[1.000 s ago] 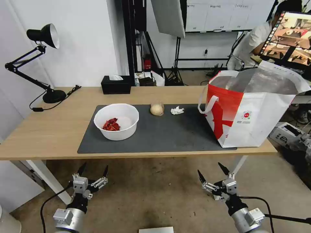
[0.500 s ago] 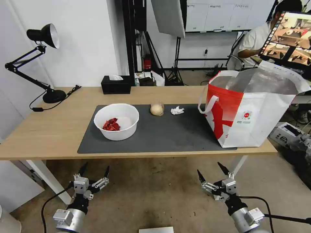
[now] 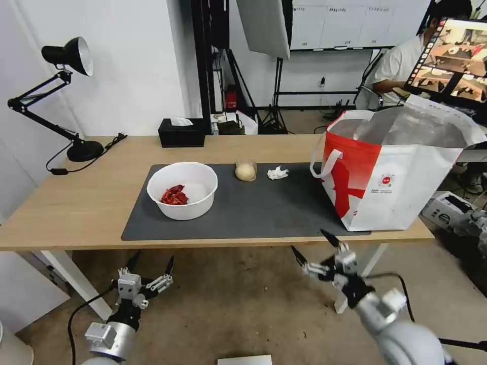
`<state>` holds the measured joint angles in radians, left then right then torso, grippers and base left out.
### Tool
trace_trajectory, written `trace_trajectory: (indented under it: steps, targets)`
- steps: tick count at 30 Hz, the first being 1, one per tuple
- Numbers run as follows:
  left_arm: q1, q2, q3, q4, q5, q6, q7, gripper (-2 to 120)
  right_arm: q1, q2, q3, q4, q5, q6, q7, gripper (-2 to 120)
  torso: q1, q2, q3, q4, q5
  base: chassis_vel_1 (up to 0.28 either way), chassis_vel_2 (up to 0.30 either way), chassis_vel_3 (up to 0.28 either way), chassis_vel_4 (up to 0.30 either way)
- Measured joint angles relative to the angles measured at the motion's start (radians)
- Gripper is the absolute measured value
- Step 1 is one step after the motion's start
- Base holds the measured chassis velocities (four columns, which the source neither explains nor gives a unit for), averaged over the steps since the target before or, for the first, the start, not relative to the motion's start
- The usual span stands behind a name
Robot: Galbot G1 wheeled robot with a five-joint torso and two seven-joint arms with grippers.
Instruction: Pick up the trash from the table and place it into the takeout bag.
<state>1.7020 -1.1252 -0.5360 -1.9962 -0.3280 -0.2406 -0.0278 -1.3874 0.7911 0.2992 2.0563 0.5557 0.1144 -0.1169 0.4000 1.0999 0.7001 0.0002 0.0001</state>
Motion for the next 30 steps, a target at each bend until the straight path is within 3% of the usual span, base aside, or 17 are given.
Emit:
trace_trajectory:
  steps: [4,10,16,30]
  targets:
    - [-0.013,-0.001,0.009,-0.004,0.0,0.015,-0.011,100,0.158,-0.054,-0.105,-0.038,0.059,-0.024,0.024,100,0.0,0.0,0.0,-0.0004,0.0002,0.0,0.0,0.0,0.0]
    - [-0.017,0.0,0.014,-0.006,0.001,0.026,-0.03,100,0.403,-0.056,-0.282,-0.108,0.123,-0.057,0.108,100,0.0,0.0,0.0,-0.0001,-0.0002,0.0,0.0,0.0,0.0]
    - [-0.01,0.007,0.002,-0.006,0.0,0.03,-0.032,100,0.622,0.031,-0.482,-0.209,0.161,-0.131,0.284,100,0.0,0.0,0.0,-0.0002,-0.0003,0.0,0.0,0.0,0.0]
    - [0.0,0.009,-0.005,-0.001,0.0,0.03,-0.032,100,0.915,0.204,-0.64,-0.381,0.343,-0.297,0.629,100,0.0,0.0,0.0,-0.0002,-0.0003,0.0,0.0,0.0,0.0]
